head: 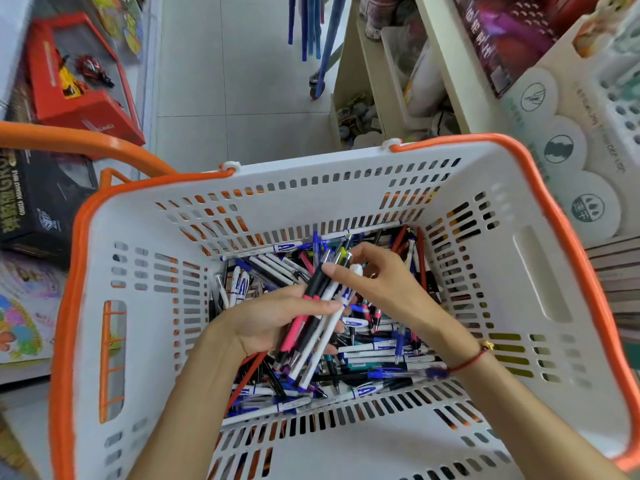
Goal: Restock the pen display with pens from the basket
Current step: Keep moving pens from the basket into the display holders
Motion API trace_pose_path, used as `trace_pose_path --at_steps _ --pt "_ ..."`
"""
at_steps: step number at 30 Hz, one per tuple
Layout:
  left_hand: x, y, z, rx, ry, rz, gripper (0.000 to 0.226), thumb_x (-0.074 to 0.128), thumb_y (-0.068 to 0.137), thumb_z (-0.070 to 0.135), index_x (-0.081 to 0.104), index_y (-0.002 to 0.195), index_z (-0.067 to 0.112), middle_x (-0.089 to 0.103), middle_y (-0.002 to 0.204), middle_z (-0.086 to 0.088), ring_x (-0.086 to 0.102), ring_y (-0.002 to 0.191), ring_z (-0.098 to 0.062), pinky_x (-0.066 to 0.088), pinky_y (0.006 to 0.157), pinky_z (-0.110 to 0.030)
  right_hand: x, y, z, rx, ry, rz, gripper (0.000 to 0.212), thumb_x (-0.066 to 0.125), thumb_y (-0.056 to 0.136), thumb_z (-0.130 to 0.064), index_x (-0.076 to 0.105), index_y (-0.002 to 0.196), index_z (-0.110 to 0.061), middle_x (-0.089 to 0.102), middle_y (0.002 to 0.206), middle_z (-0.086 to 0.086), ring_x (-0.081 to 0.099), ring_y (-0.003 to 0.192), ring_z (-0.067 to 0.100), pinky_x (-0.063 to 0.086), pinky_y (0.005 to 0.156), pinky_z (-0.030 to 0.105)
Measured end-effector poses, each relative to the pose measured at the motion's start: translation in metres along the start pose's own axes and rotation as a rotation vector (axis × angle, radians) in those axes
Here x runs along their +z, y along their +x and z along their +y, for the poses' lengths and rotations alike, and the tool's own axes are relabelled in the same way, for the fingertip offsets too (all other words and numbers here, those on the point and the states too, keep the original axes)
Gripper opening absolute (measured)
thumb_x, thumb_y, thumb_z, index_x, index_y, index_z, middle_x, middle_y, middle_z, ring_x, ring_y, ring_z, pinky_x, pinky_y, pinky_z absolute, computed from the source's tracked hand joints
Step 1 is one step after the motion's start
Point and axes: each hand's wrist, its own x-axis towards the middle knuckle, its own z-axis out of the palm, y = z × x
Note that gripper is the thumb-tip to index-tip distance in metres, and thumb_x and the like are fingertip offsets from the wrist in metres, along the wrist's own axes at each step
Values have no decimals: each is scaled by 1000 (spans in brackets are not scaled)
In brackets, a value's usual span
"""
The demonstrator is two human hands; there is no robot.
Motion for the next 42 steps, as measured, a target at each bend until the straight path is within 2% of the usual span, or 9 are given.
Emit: trace_pose_path --at_steps 5,9,17,20,25,30,34,36,42 --pt "0 -4 1 4 65 -109 33 59 83 17 57 116 14 75 99 -1 69 79 -11 60 68 -30 -5 -1 -4 99 148 -136 46 71 84 -42 68 95 3 72 76 3 57 65 6 44 68 17" --pt "-1 0 -1 24 56 -41 37 64 83 16 55 119 10 72 84 3 65 73 -9 60 76 -36 -7 0 -5 142 131 -108 11 75 81 -35 66 84 -28 67 79 -16 61 73 -7 44 66 5" --pt "-4 -1 -1 31 94 -120 16 59 92 16 57 106 10 64 81 5 57 70 -7 57 71 -31 -11 -1 -5 47 157 -29 38 78 72 -42 61 77 -8 47 59 3 34 50 16 29 48 18" --pt "-6 -3 0 25 125 -151 22 59 90 19 57 108 7 61 82 7 53 65 -4 55 66 -25 -19 1 -6 25 172 87 48 78 61 -50 54 74 -10 40 62 -1 32 50 7 30 51 16" --pt "-13 -1 0 37 28 -174 43 58 94 21 48 130 0 57 83 7 49 63 -4 53 64 -22 -28 3 -10 54 479 228 38 69 76 -40 44 74 -12 30 54 -5 23 48 8 31 50 13" --pt "-14 1 0 74 -140 30 34 61 84 18 60 114 3 64 79 1 59 63 -8 58 64 -28 -38 -1 -8 -30 554 489 25 66 90 -17 48 74 -11 46 55 1 39 42 8 36 45 12" --pt "-6 8 3 163 -327 246 24 55 94 10 61 114 -2 74 100 -13 73 88 -22 61 66 -35 -15 -14 -10 -137 195 328 22 69 88 -13 52 78 -1 64 63 9 59 49 16 50 48 23" --pt "-6 10 1 194 -351 287 26 50 99 11 59 116 -6 73 107 -15 72 97 -25 61 71 -36 -2 -19 -11 -152 112 147 25 66 91 -10 50 78 4 67 60 -3 63 51 7 53 51 30" --pt "-6 9 3 275 -380 308 31 45 101 16 61 122 -1 70 117 -13 71 100 -21 60 71 -32 13 -21 1 -55 -3 -136 27 67 92 -21 52 74 -8 62 70 -14 66 55 18 58 61 35"
